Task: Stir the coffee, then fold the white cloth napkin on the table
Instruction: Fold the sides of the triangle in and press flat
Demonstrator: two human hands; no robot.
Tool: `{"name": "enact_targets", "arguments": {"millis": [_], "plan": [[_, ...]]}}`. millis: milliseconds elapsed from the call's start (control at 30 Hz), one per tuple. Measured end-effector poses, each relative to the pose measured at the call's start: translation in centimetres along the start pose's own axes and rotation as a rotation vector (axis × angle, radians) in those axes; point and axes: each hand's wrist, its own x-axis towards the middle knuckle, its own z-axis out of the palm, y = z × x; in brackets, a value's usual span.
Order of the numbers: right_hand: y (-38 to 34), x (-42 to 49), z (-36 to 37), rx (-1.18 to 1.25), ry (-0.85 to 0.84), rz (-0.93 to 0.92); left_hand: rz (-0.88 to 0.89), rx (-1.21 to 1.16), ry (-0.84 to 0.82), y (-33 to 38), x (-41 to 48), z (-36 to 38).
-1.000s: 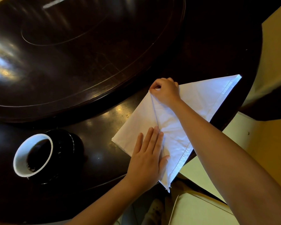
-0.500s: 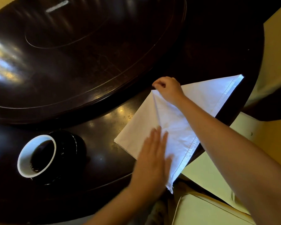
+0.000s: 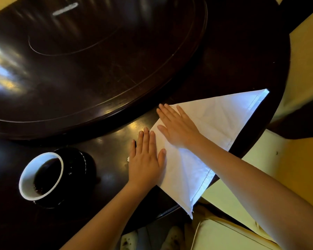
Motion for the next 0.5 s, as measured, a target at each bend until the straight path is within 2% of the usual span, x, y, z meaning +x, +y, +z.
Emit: {"name": "enact_targets", "arguments": {"millis": [333,433,500], "plan": [[1.9,3.8,-0.5,-0.015,0.012,0.175,-0.029,-0.011,-0.049,0.3,0.0,-0.3],[3.0,3.7,-0.9,0.049,0.031,0.219,-0.017,0.002,-0.041,0.1,0.2,-0.2],[4.5,2.8,-1.8,0.122,0.073,0.315,0.002,0.001,-0.036,0.2,0.5,-0.8]]}}
